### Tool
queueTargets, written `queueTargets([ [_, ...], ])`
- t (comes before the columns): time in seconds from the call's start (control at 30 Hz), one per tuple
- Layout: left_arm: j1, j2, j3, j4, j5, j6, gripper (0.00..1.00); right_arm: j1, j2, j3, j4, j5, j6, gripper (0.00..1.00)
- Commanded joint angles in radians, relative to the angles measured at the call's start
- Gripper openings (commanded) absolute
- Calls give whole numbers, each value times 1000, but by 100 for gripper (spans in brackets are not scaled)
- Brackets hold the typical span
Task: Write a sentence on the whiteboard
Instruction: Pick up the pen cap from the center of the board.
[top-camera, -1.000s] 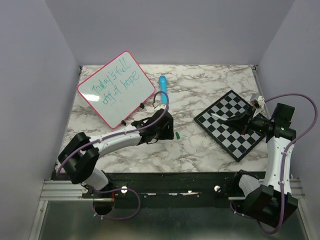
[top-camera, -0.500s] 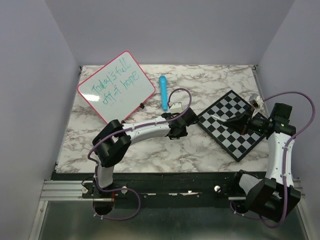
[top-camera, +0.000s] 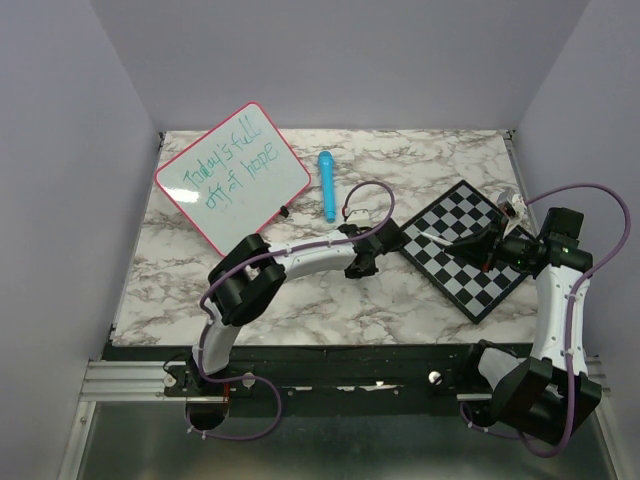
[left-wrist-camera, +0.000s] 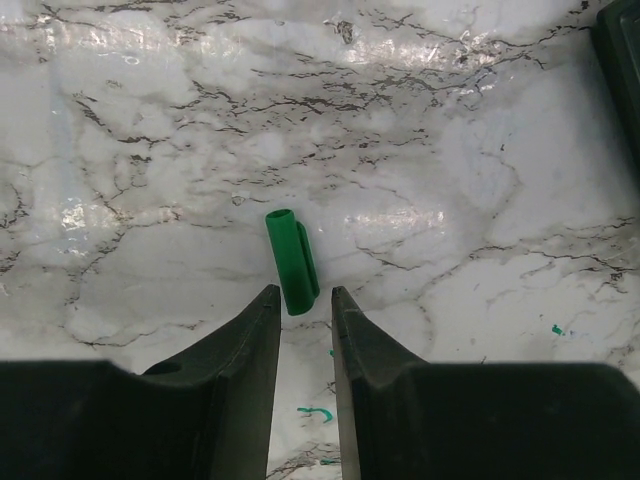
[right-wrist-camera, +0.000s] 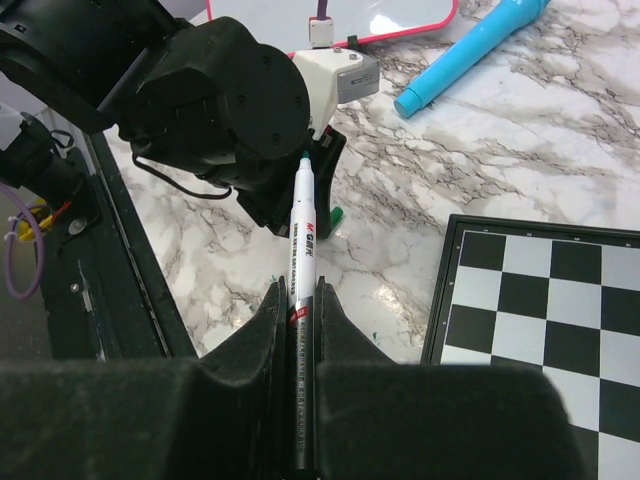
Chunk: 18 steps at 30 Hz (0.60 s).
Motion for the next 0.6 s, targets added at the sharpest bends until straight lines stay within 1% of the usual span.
queueTargets([
  [0.0, -4, 33, 30, -51, -45, 14, 34, 6, -10, 30, -27, -17, -23, 1],
  [0.27, 7, 59, 21, -48, -57, 54, 33, 6, -6, 32, -33, -18, -30, 0],
  [0.33, 10, 73, 24, -54, -67, 80, 31, 6, -6, 30, -36, -18, -30, 1],
  [0.37, 14, 79, 26, -56, -71, 91, 27, 6, -4, 32, -34, -17, -32, 1],
  [0.47, 22, 90, 15, -65, -65, 148, 26, 6, 1, 32, -37, -17, -34, 0],
  [0.57, 25, 87, -8, -68, -74, 241, 25, 6, 2, 32, -42, -18, -38, 1],
])
